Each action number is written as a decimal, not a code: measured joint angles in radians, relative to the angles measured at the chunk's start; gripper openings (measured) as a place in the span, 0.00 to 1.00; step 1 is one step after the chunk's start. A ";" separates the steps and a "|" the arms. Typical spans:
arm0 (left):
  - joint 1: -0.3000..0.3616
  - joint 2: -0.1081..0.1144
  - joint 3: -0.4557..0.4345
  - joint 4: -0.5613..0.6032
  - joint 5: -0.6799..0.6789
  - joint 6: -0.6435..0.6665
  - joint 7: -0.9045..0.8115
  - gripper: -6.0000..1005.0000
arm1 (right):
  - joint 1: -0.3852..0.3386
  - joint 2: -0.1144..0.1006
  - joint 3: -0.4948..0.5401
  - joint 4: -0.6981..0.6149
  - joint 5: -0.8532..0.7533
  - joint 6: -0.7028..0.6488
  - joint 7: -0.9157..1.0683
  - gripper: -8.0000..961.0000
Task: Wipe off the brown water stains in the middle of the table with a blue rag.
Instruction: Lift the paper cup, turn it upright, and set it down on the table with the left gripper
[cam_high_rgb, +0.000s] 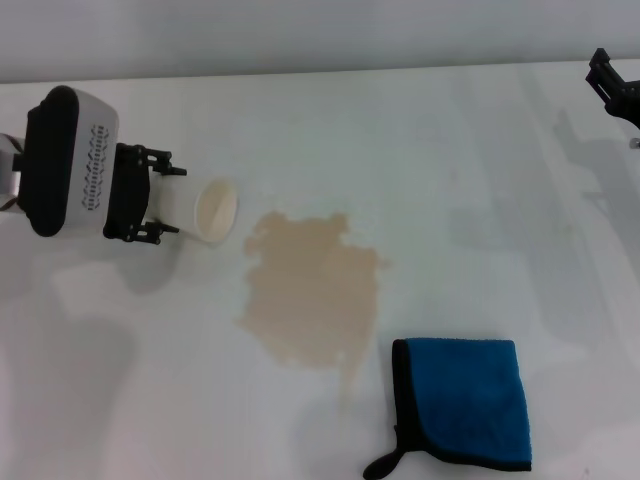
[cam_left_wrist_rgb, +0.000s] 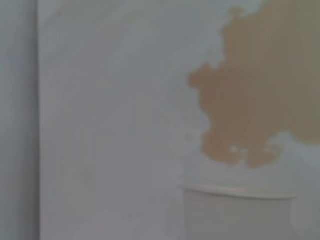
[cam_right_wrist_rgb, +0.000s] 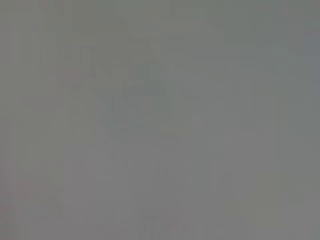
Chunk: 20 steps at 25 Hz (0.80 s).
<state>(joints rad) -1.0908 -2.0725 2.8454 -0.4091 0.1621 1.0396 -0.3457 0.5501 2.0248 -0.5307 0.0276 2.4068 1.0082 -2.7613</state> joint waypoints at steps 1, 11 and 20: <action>0.000 0.000 0.000 0.000 -0.007 0.001 -0.001 0.70 | 0.000 0.000 0.000 -0.001 0.000 0.000 0.001 0.91; 0.071 0.004 -0.001 -0.036 -0.365 0.068 -0.057 0.68 | 0.006 -0.002 0.000 -0.008 0.000 0.006 0.004 0.91; 0.369 0.003 -0.002 0.164 -0.929 0.227 -0.083 0.68 | 0.008 -0.003 0.000 -0.039 0.000 0.010 0.005 0.91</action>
<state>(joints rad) -0.7223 -2.0692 2.8439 -0.2454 -0.7665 1.2666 -0.4291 0.5584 2.0217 -0.5307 -0.0109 2.4068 1.0181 -2.7560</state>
